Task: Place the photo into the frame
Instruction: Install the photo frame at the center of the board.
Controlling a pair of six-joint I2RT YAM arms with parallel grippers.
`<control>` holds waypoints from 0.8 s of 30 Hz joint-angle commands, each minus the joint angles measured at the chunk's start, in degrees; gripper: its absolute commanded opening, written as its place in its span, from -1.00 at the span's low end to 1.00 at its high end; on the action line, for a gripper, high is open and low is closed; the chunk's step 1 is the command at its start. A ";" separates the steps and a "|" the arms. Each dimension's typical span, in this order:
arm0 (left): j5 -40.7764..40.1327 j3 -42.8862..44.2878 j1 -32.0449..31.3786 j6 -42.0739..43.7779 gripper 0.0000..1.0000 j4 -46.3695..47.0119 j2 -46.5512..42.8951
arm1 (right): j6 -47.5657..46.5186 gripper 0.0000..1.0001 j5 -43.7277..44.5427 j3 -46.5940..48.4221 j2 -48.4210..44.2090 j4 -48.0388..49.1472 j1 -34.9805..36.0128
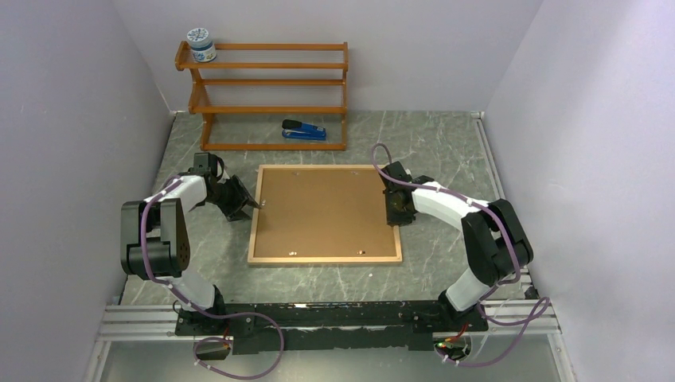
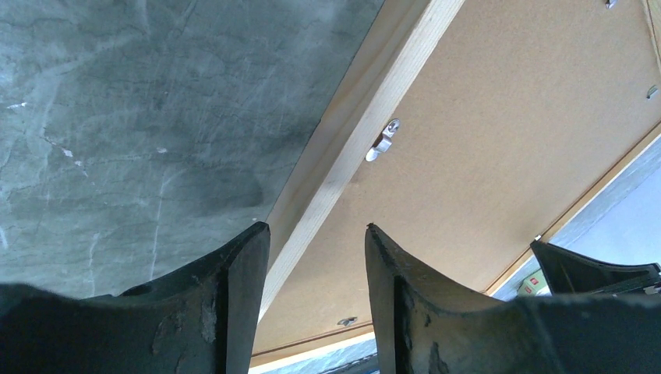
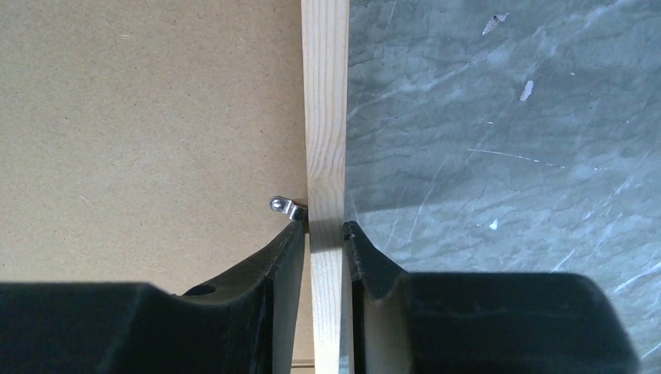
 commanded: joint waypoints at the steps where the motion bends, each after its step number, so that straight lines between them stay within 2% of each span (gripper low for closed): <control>1: 0.08 -0.33 0.01 0.73 0.07 0.71 -2.11 | -0.59 -0.49 1.85 0.01 -1.22 0.90 0.11; 5: 0.11 -0.41 0.05 0.63 0.07 0.64 -2.32 | -0.27 -0.54 1.46 0.57 -1.34 1.11 0.12; 7: 0.02 -0.34 0.05 0.54 0.08 0.49 -2.58 | 0.50 -0.49 1.52 0.92 -2.06 0.70 0.14; 8: -0.10 -0.32 0.01 0.60 0.09 0.41 -2.80 | 1.06 -0.44 1.66 1.34 -2.46 0.08 0.07; 12: -0.95 0.02 0.01 0.58 0.13 -0.36 -3.63 | 3.38 -0.01 4.25 3.45 -5.65 -3.95 -0.01; 14: -1.44 0.12 0.04 0.45 0.16 -0.73 -4.16 | 4.19 0.11 4.76 3.84 -8.27 -5.07 -0.38; 18: -2.27 0.18 0.03 0.99 0.14 -1.29 -4.76 | 4.67 0.16 -2.51 4.28 -12.51 -2.33 -1.68; 24: -3.47 1.08 -0.01 1.81 -0.06 -2.82 -2.41 | 9.68 0.15 -14.93 7.23 -8.58 5.35 -1.46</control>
